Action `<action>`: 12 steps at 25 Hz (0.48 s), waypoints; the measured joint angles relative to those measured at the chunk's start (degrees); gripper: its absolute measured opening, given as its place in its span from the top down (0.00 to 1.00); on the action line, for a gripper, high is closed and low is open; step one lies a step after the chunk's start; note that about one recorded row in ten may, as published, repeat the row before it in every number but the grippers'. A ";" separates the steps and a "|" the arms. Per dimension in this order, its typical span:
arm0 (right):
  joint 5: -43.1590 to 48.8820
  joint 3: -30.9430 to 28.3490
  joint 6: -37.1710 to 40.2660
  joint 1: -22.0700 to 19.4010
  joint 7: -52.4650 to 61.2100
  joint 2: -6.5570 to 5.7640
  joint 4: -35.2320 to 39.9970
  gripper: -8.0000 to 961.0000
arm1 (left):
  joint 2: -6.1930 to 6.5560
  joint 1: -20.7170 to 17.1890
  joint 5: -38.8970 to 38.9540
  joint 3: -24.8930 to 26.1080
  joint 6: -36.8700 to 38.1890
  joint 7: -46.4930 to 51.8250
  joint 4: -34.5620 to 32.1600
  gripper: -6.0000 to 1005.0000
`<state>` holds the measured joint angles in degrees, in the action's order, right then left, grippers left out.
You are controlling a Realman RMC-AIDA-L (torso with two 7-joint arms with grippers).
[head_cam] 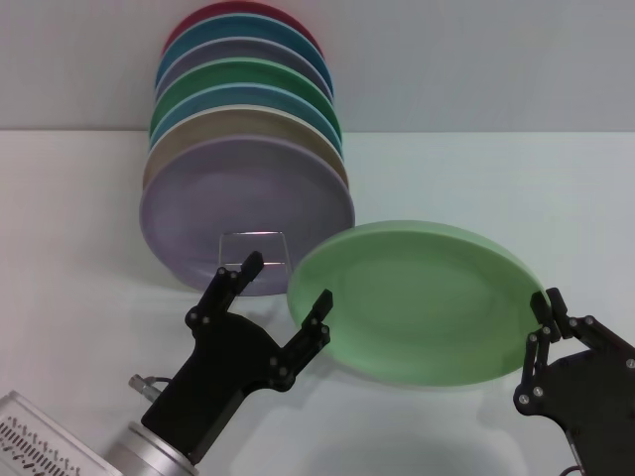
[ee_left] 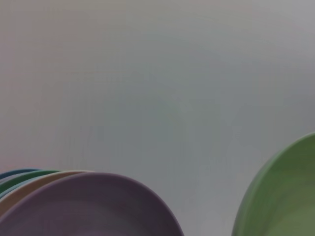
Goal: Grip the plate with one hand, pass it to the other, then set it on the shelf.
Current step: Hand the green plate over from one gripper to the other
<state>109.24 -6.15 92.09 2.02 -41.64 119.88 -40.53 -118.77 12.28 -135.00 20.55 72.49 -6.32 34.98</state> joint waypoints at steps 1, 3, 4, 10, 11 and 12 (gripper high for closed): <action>0.00 0.00 0.00 0.00 0.00 0.00 0.00 0.97 | 0.00 0.00 0.00 0.00 0.00 0.00 0.00 0.19; 0.00 0.00 0.01 0.03 -0.01 0.00 -0.12 0.97 | -0.02 0.04 0.01 0.07 0.00 0.00 0.00 0.23; 0.00 0.00 0.00 0.05 -0.01 0.00 -0.17 0.97 | 0.00 0.05 0.01 0.16 0.00 0.00 0.00 0.25; 0.00 0.00 -0.27 0.34 0.24 -0.08 -0.19 0.97 | 0.03 0.03 0.01 0.45 0.00 0.00 0.00 0.37; 0.00 0.00 -0.33 0.36 0.26 -0.08 -0.19 0.97 | 0.03 0.03 0.01 0.45 0.00 0.00 0.00 0.39; 0.00 0.00 -0.37 0.38 0.28 -0.09 -0.19 0.97 | 0.03 0.03 0.01 0.45 0.00 0.00 0.00 0.41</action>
<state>109.24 -6.16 91.72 2.40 -41.36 119.79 -40.72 -118.74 12.31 -134.99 21.00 72.49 -6.33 34.98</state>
